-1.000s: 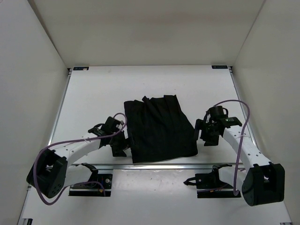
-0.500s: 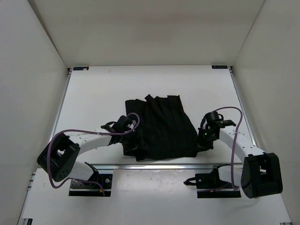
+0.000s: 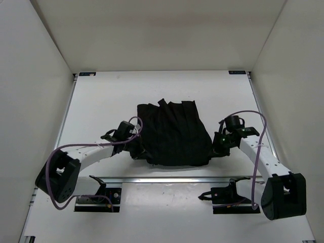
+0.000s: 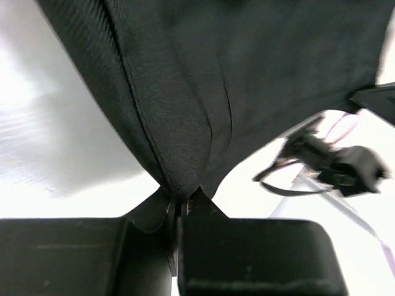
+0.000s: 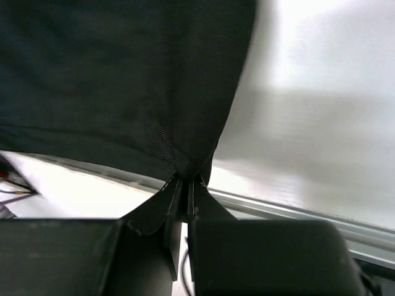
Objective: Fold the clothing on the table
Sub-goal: Flatten the skirt out
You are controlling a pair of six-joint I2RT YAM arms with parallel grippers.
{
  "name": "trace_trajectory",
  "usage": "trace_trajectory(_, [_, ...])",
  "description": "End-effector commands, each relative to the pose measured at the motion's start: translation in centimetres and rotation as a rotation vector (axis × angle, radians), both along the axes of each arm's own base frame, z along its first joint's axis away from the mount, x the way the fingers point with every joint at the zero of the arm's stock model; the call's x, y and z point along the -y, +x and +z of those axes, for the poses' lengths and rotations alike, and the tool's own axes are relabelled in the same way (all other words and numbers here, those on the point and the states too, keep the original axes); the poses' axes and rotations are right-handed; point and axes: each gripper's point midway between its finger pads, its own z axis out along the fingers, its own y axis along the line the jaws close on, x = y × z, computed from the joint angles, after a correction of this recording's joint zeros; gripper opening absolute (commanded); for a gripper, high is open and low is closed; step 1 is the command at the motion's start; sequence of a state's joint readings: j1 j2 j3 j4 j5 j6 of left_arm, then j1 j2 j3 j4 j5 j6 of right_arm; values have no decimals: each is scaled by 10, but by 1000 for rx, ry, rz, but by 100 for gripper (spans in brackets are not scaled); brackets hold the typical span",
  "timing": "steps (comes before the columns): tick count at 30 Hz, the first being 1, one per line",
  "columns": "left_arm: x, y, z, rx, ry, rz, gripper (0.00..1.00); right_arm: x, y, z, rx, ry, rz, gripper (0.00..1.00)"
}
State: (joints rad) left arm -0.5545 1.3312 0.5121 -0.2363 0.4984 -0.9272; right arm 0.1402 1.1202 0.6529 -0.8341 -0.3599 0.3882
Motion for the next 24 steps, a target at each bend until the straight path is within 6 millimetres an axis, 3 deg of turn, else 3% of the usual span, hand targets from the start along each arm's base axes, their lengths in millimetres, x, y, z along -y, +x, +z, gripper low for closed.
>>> trace_trajectory(1, [11,50,92,242,-117,21,0,-7,53,77,288,56,-27,0])
trace_trajectory(2, [6,68,125,310,-158,65,0,-7,63,95,344,86,-46,0])
trace_trajectory(3, [-1,79,144,340,-175,102,0,-2,76,129,444,111,-75,0])
trace_trajectory(5, [-17,98,213,471,-234,172,0,-1,87,195,628,192,-86,0])
trace_trajectory(6, [-27,105,233,511,-251,206,0,0,87,210,660,225,-100,0])
trace_trajectory(8, [-38,104,282,612,-288,236,0,-8,83,261,808,272,-60,0])
trace_trajectory(10, [-40,98,307,651,-325,250,0,-21,72,290,891,344,-32,0])
trace_trajectory(13, [-40,86,321,658,-384,263,0,-31,60,321,951,414,-10,0])
trace_trajectory(16, [-37,89,306,606,-385,259,0,-37,65,316,884,448,4,0])
trace_trajectory(18, [-33,99,290,560,-390,251,0,-45,79,293,798,493,13,0])
trace_trajectory(19, [-29,103,290,564,-409,242,0,-51,87,291,785,515,25,0])
trace_trajectory(22, [-26,141,294,551,-448,239,0,-62,126,284,771,547,51,0])
trace_trajectory(23, [-25,161,303,565,-440,240,0,-65,142,295,798,536,62,0])
trace_trajectory(24, [-26,180,314,581,-436,232,0,-73,148,322,862,538,94,0])
